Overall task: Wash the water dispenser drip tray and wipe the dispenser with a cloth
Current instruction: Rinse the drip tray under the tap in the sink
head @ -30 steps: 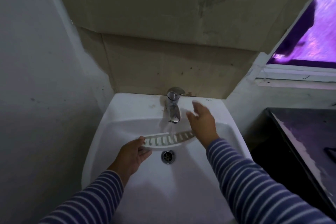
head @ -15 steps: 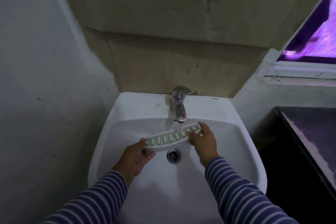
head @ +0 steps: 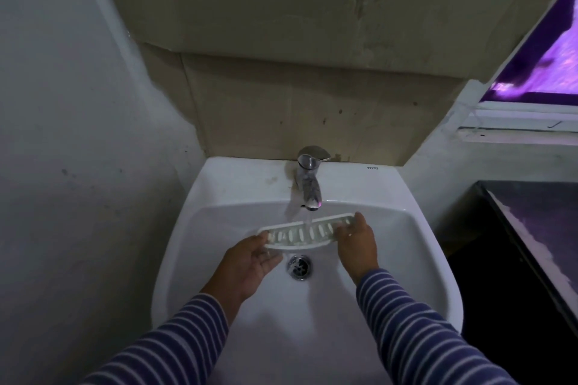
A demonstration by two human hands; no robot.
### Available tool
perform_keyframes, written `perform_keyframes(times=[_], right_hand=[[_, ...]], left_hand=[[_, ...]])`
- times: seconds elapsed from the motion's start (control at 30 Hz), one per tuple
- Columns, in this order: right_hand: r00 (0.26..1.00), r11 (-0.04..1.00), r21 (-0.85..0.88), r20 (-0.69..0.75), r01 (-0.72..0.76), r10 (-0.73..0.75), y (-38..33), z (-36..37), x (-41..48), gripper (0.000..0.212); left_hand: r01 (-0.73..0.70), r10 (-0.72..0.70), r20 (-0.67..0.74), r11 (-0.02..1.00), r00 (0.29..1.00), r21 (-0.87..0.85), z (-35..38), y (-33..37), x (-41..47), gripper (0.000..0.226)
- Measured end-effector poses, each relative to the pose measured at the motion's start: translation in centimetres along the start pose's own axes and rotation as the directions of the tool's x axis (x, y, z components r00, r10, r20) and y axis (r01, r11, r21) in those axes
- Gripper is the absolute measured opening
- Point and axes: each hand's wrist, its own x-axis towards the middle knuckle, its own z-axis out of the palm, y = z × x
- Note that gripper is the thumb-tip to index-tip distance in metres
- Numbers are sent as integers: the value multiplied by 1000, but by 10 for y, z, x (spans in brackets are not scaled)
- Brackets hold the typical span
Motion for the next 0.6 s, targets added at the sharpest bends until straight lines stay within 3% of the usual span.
perform_keyframes(times=[0.07, 0.13, 0.2, 0.23, 0.3, 0.4, 0.43, 0.53, 0.6], right_hand=[[998, 994, -90, 0, 55, -55, -4, 10, -8, 43], [988, 940, -313, -32, 134, -151, -8, 18, -17, 49], [945, 713, -629, 124, 310, -302, -10, 29, -28, 53], [902, 588, -690, 256, 422, -347, -11, 36, -35, 54], [797, 519, -606, 428, 603, -426, -12, 48, -44, 50], [672, 532, -414, 510, 739, -537, -16, 43, -38, 37], [675, 538, -410, 495, 737, -547, -16, 37, -33, 35], [778, 634, -458, 280, 623, -563, -16, 24, -20, 23], [773, 584, -532, 249, 613, -584, -19, 29, -24, 18]], left_hand=[[-25, 24, -23, 1000, 999, -14, -1, -1, 2, 12], [-45, 44, -38, 998, 998, -33, -2, -3, 3, 13], [-52, 50, -45, 998, 998, -44, -1, -3, 3, 15], [-46, 45, -34, 998, 998, -44, 0, -4, 3, 16], [-36, 36, -3, 997, 999, -64, 2, -5, 2, 19], [-70, 65, -73, 995, 995, -67, -2, -2, 4, 16], [-84, 80, -94, 996, 992, -40, -5, 1, 5, 15], [-88, 87, -99, 996, 991, -3, -11, 2, 7, 16], [-79, 79, -72, 997, 994, 5, -9, -1, 6, 17]])
